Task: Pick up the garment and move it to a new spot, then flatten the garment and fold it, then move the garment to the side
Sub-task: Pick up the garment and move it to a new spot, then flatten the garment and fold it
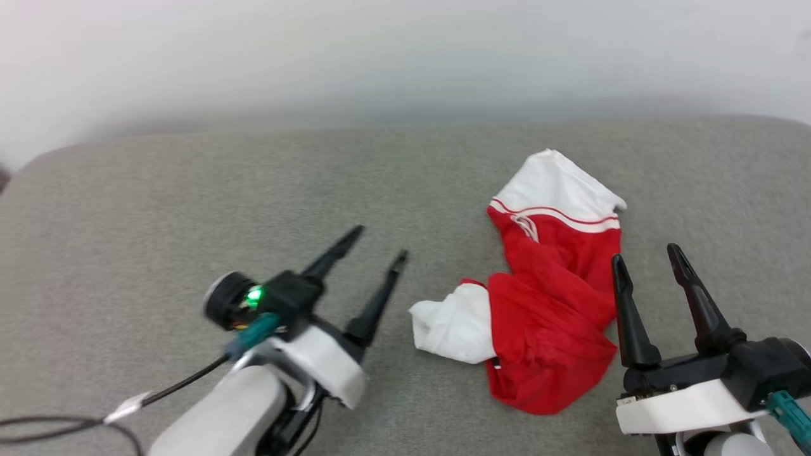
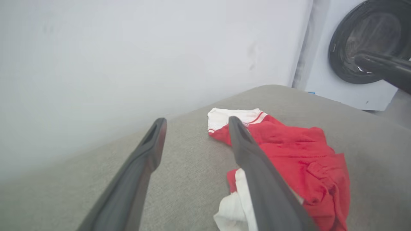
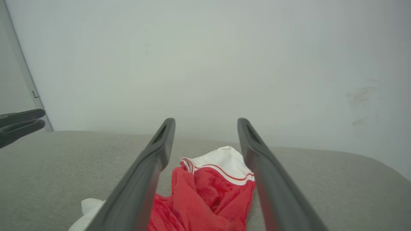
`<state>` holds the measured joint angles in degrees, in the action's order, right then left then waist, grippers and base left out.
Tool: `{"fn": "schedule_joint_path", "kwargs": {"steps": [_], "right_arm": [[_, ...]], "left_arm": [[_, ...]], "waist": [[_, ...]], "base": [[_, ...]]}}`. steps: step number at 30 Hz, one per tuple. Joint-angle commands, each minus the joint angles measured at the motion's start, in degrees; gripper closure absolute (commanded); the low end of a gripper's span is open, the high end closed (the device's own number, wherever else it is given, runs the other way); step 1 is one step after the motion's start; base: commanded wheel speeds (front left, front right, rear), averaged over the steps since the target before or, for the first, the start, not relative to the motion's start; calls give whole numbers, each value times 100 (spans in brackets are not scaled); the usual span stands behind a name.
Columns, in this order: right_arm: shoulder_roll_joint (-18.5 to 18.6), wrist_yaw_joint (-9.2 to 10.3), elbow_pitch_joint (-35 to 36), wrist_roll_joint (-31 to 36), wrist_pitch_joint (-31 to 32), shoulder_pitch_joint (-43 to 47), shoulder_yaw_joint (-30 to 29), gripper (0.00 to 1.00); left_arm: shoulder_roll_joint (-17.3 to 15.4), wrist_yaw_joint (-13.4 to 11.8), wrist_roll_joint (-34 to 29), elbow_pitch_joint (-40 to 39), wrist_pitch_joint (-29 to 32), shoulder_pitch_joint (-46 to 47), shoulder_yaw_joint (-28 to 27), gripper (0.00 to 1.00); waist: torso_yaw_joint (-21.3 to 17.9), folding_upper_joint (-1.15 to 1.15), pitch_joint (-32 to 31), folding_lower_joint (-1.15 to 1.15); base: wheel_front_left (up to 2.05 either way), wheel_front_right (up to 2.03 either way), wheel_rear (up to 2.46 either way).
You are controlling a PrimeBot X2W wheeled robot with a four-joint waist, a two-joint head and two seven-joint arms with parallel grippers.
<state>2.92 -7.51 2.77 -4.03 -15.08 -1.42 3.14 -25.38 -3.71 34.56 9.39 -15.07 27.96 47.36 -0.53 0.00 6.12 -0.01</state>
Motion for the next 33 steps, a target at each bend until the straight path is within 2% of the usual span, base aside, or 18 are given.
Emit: {"fn": "schedule_joint_path", "kwargs": {"steps": [1, 6, 8, 16, 21, 25, 29, 33], "right_arm": [[-8, 4, 31, -24, -13, 73, -14, 0], [-7, 3, 182, -82, -13, 149, 51, 0], [-6, 4, 266, -180, -13, 135, 32, 0], [-7, 4, 394, -205, -13, 168, 71, 0], [-7, 3, 369, -220, -13, 163, 94, 0], [-7, 3, 339, -212, -12, 182, 100, 0], [-7, 3, 338, -180, -13, 101, 89, 0], [-7, 3, 363, -132, -13, 84, 54, 0]], "left_arm": [[-34, -58, -4, -113, -12, -217, -170, 0], [57, -266, 7, -579, -13, -1123, -1237, 0], [208, -317, -90, -725, -14, -1432, -1604, 0], [833, -124, -879, -1044, -14, -2450, -2614, 0], [1237, 227, -1271, -1095, -15, -2896, -3002, 0], [1419, 573, -1407, -947, -15, -3018, -3195, 0], [1446, 789, -1477, -785, -15, -2922, -3238, 0], [1352, 931, -1517, -703, 127, -2606, -3002, 0]], "waist": [[174, 0, -139, 1], [364, 0, -194, 1], [402, 0, -194, 1], [448, 0, -195, 1], [388, 0, -185, 1], [352, 0, -162, 1], [269, 0, -110, 1], [209, 0, 17, 1]], "base": [[0, 0, 0], [0, 0, 0], [0, 0, 0], [0, 0, 0], [0, 0, 0], [0, 0, 0], [0, 0, 0], [0, 0, 0]]}}
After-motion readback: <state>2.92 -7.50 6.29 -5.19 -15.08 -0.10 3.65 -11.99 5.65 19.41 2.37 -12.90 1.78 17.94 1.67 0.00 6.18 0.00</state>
